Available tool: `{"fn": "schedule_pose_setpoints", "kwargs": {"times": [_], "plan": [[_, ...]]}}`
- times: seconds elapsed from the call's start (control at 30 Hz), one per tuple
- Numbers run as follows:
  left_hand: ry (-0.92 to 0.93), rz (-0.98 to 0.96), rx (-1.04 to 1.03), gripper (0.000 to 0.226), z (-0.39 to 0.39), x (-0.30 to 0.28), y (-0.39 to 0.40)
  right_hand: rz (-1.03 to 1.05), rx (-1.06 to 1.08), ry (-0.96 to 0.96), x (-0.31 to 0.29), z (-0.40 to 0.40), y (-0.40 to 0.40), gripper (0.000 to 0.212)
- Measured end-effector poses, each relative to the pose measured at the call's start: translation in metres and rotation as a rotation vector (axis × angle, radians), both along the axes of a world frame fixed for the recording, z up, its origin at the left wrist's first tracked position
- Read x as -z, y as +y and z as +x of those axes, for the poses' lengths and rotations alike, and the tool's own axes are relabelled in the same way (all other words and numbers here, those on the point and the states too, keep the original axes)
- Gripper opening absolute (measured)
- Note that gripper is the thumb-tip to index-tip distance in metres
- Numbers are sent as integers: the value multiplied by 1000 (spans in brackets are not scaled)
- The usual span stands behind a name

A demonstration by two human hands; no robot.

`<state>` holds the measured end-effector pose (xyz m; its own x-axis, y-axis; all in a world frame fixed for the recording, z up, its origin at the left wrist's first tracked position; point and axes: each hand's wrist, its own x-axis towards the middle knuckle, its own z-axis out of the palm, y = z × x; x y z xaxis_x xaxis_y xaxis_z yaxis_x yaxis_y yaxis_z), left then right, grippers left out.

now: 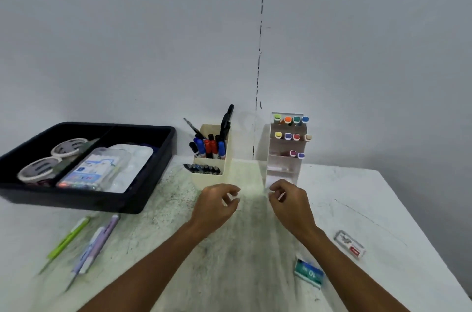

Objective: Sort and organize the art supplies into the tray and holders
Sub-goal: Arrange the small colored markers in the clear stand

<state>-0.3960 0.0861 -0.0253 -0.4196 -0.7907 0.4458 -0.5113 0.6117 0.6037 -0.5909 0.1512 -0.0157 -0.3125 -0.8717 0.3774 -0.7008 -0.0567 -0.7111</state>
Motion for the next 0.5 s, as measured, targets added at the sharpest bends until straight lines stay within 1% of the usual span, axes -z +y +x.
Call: {"fn": "schedule_pose_setpoints", "kwargs": {"times": [0.1,0.17,0.2,0.3,0.33,0.43,0.5], "plan": [[-46,63,-104,22,63,11,7,20,-133,28,11,46,-11,10],[-46,62,-188,22,95,14,11,75,-214,23,15,72,-18,10],[-40,66,-260,22,130,15,15,103,-296,18,17,106,-27,9],[-60,71,-327,23,160,12,19,130,-368,28,20,134,-37,8],[-73,89,-378,24,182,13,22,121,-414,42,20,156,-43,8],[-31,110,-492,20,233,8,29,188,-537,69,22,215,-59,12],[-5,140,-494,28,262,10,32,259,-590,96,21,251,-64,18]]}}
